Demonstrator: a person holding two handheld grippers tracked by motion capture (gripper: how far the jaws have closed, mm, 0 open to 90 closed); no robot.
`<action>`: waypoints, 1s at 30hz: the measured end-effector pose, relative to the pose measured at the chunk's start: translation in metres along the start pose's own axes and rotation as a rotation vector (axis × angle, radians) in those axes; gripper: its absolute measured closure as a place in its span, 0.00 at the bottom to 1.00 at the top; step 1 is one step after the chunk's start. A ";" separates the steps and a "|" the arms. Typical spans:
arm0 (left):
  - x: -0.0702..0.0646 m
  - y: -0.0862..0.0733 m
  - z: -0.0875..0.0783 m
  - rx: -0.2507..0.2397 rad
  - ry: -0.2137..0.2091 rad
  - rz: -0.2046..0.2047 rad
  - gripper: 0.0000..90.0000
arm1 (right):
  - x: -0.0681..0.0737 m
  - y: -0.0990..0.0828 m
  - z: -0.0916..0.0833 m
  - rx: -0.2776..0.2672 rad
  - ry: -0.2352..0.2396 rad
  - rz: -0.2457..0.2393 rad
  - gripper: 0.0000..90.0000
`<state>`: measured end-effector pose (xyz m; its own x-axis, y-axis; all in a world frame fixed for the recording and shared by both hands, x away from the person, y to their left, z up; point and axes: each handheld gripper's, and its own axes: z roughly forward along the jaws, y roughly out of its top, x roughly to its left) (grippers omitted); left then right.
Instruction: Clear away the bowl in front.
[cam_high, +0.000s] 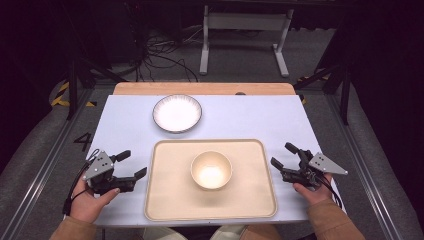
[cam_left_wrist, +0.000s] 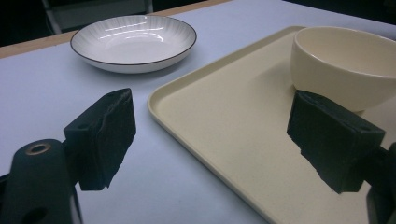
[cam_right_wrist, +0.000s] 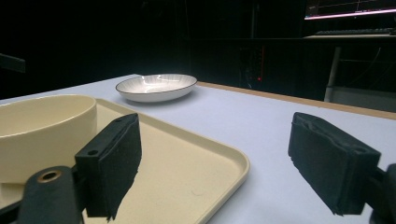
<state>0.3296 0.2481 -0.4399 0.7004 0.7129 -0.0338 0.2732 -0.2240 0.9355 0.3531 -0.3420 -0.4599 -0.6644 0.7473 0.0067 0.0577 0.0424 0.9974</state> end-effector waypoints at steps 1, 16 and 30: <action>0.000 0.000 0.000 0.000 0.000 0.000 0.18 | 0.000 0.000 0.000 0.000 0.000 0.000 0.20; 0.010 -0.028 -0.005 -0.051 0.044 -0.016 0.13 | 0.000 0.000 -0.001 -0.006 0.001 0.002 0.20; 0.009 -0.032 -0.004 -0.053 0.065 -0.021 0.11 | 0.000 -0.001 -0.002 -0.015 0.001 -0.002 0.19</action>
<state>0.3247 0.2647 -0.4688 0.6502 0.7591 -0.0323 0.2506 -0.1741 0.9523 0.3516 -0.3430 -0.4604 -0.6655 0.7463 0.0050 0.0451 0.0336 0.9984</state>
